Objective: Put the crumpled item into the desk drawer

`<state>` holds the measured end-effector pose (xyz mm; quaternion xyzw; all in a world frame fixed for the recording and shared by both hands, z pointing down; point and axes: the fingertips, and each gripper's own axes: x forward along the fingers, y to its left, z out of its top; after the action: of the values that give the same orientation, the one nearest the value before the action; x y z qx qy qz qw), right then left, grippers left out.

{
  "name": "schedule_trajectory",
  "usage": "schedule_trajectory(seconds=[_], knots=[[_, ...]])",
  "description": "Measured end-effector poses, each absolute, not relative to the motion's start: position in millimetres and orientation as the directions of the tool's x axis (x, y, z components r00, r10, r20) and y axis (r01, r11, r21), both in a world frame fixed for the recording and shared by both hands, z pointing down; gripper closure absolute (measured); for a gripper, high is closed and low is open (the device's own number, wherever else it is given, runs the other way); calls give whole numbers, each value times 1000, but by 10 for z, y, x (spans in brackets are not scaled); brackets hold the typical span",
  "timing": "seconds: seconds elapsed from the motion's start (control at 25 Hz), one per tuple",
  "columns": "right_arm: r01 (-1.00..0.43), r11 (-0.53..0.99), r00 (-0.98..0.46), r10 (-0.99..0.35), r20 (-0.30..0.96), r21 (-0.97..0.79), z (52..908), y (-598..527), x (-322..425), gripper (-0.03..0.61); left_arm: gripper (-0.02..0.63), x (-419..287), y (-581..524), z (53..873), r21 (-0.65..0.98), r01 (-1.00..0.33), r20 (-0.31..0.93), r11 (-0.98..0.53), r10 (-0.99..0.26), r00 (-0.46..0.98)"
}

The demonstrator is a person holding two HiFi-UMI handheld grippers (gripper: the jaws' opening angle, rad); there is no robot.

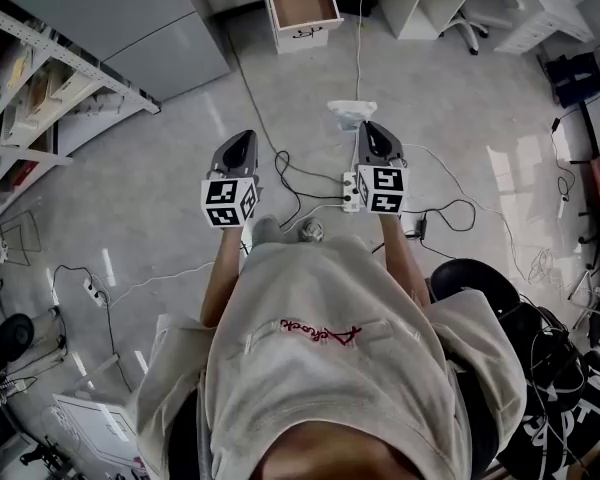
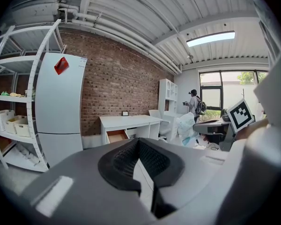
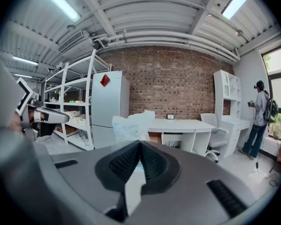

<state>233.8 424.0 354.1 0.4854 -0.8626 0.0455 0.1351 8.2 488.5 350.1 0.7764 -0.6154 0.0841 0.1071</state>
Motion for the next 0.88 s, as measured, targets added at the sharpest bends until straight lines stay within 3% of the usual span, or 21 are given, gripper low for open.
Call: schedule_trajectory(seconds=[0.88], knots=[[-850,524,-486,-820,301,53,3691,3586,2219,566,604,-13,4160,3628,74,-970,273,-233,-931,244]])
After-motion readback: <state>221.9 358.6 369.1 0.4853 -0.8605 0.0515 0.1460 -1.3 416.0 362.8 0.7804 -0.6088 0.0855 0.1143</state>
